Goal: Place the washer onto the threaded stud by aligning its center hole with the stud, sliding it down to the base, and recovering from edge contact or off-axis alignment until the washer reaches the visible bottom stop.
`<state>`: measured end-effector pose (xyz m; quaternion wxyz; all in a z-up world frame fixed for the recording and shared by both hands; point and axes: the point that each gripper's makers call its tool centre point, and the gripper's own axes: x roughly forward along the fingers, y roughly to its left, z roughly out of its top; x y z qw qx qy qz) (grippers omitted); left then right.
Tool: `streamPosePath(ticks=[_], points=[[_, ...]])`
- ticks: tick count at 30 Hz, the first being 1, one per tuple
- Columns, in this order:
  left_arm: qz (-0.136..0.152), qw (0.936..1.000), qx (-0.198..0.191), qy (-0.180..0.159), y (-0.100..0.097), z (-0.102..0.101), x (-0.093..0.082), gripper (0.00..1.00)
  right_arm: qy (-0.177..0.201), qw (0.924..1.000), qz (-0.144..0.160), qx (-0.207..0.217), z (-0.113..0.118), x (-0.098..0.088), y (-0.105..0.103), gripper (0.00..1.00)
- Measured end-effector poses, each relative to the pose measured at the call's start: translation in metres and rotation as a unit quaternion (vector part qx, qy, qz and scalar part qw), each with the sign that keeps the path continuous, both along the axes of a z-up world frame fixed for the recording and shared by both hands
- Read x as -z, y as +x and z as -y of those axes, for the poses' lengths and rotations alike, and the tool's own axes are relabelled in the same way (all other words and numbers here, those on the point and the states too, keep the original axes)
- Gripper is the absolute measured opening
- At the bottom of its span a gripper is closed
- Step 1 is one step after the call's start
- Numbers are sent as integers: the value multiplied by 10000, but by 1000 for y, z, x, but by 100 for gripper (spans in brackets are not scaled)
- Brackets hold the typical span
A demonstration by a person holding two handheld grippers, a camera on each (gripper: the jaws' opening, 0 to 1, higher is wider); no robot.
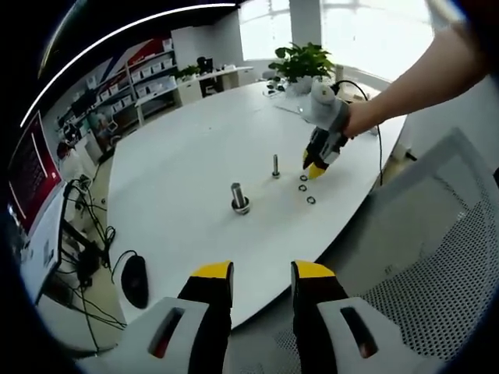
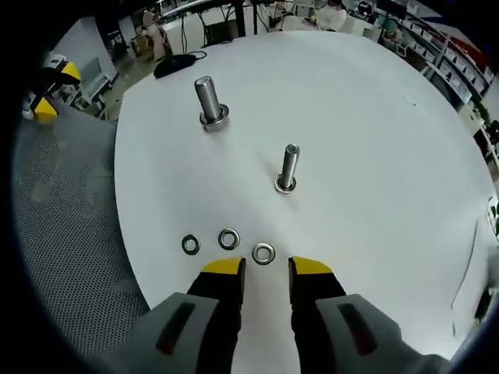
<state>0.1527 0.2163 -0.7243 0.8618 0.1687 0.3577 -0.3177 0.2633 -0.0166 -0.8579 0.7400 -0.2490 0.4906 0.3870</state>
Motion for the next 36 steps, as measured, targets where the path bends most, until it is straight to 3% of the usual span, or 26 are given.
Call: streamPosePath(ticks=[14,22,30,36], points=[[41,9998,-163,79,3,-5,0,28,-283,9986,-50,-442,-1,9,-2,23],[22,9997,-204,110,3,-7,2,28,-599,9933,-208,-971,-4,11,-2,22],[21,9996,-274,120,4,-10,2,28,-757,9903,-204,-1149,-8,11,-1,16],[23,9995,-280,129,4,-10,2,28,-1182,9841,-321,-1288,-10,12,-1,16]])
